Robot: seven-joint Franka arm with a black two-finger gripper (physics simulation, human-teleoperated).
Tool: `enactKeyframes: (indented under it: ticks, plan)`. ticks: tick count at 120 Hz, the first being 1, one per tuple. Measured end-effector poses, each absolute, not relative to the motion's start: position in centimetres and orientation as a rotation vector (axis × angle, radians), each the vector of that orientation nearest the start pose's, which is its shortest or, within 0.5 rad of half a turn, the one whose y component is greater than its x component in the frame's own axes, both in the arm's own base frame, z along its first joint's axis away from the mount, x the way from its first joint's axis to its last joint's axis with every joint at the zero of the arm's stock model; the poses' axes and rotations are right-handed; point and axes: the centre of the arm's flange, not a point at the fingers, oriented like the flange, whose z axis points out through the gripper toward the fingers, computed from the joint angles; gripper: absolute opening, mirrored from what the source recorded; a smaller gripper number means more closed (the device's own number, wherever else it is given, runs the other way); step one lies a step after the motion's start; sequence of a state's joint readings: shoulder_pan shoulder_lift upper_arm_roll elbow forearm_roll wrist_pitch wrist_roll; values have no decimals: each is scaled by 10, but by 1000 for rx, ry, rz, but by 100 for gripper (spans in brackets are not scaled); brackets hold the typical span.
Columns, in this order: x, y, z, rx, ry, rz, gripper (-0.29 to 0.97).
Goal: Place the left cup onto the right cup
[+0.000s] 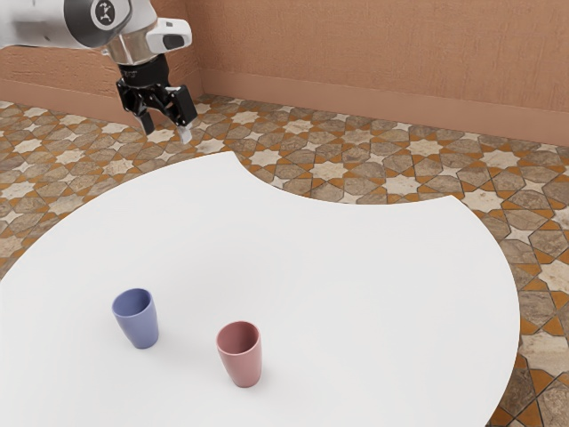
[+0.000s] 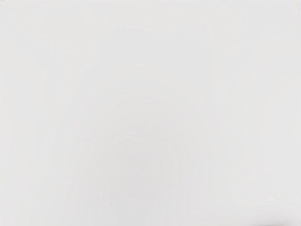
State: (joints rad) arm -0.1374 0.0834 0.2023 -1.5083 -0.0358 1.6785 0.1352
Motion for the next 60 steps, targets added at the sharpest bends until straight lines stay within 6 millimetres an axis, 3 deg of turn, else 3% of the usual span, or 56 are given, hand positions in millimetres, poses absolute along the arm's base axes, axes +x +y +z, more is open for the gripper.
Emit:
enactKeyframes:
  ticks: [60]
  plan:
    - [591, 29, 613, -3147, 132, -129, 68]
